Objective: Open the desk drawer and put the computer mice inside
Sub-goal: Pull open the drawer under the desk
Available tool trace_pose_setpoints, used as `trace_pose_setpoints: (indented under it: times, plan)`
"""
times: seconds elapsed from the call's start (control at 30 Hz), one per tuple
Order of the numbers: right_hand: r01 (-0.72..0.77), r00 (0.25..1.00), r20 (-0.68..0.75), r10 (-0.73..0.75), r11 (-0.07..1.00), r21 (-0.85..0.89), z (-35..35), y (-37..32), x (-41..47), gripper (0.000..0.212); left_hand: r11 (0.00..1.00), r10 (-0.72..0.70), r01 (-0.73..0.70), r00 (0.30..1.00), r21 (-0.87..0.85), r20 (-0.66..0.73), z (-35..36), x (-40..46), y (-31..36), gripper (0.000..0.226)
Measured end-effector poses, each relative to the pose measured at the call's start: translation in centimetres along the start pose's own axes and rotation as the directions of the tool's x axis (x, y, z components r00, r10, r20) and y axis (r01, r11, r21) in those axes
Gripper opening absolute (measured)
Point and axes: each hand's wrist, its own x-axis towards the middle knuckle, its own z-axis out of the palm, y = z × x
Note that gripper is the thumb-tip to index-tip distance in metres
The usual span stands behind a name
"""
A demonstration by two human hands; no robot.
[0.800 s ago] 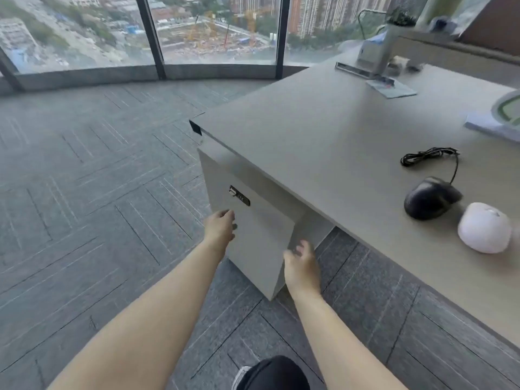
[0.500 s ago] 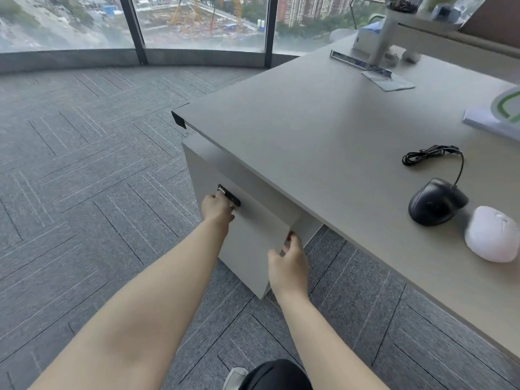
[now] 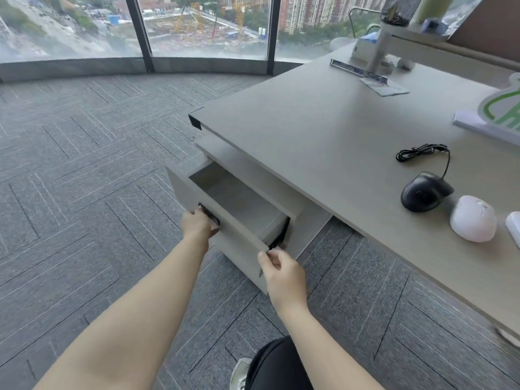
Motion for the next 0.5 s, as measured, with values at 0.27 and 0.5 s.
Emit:
trace_pose_setpoints:
  times: [0.27,0.5]
  plan:
    - [0.147,0.92,0.382,-0.087,0.981,-0.129,4.4,0.0,-6.5,0.032,0.994,-0.023,0.01,0.993,-0.113,-0.114,-13.6,-2.0,-3.1,0.023]
    - [0.262,0.855,0.499,-0.141,0.948,-0.18,7.9,-0.2,-10.8,0.038,0.998,-0.005,-0.005,0.989,-0.067,-0.146,-20.7,-1.7,-5.1,0.036]
